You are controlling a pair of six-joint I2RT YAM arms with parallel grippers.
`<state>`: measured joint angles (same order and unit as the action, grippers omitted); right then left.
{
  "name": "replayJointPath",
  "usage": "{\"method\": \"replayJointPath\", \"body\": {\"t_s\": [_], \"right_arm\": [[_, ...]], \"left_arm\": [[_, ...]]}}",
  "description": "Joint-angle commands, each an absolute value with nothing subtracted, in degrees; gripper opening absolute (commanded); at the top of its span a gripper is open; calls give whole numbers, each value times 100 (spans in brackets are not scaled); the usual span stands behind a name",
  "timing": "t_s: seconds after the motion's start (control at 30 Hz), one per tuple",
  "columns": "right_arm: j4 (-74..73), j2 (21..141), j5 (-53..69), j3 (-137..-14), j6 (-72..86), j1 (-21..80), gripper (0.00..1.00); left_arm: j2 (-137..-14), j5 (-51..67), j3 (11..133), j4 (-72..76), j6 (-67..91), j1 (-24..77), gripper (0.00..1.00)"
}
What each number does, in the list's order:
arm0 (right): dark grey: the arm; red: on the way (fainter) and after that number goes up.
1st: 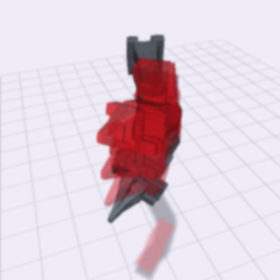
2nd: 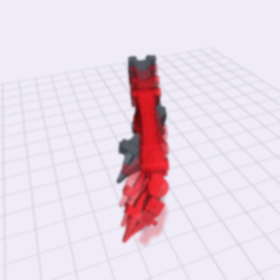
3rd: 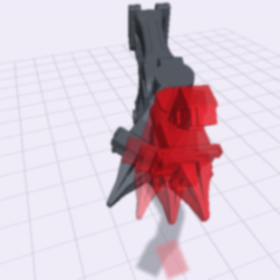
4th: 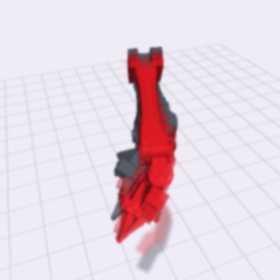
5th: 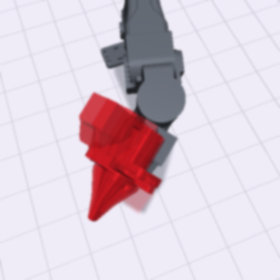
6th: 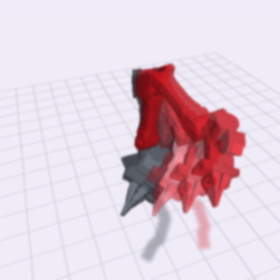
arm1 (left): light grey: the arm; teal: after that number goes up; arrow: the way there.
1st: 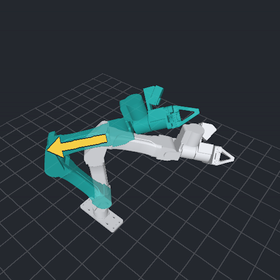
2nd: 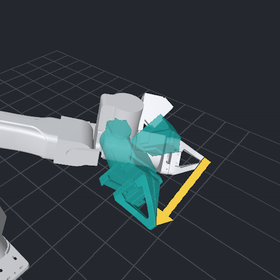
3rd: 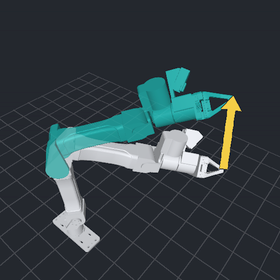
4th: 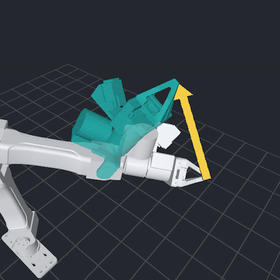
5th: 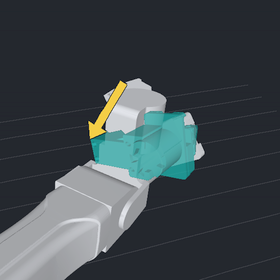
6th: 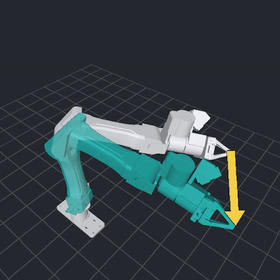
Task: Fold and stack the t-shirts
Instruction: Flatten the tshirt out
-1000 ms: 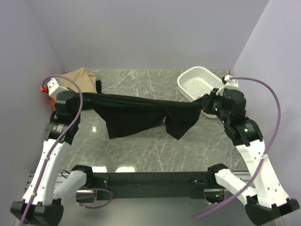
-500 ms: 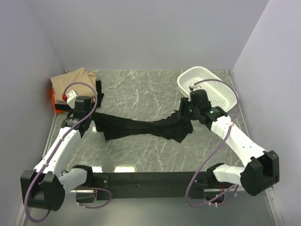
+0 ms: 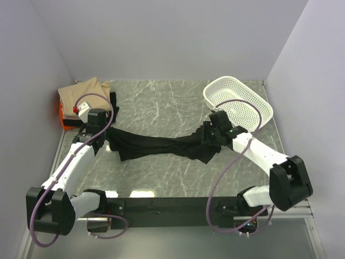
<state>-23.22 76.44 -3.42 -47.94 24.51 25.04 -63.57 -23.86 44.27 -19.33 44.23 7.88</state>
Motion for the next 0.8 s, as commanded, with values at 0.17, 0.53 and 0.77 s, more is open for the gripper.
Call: {"method": "replayJointPath", "body": {"t_s": [0.17,0.53,0.77], "right_arm": [[-1819,8226,-17,-4597,2566,2355,58],[-1722,8587,237,-4342,2602,2171,57],[-1609,8534,430,-4149,2602,2136,56]], "left_arm": [[-6319,-2347,4517,-1670,4316,756,2],[-6258,-2303,4535,-1687,4307,756,2],[-6258,-2329,4544,-1688,4307,756,2]]}}
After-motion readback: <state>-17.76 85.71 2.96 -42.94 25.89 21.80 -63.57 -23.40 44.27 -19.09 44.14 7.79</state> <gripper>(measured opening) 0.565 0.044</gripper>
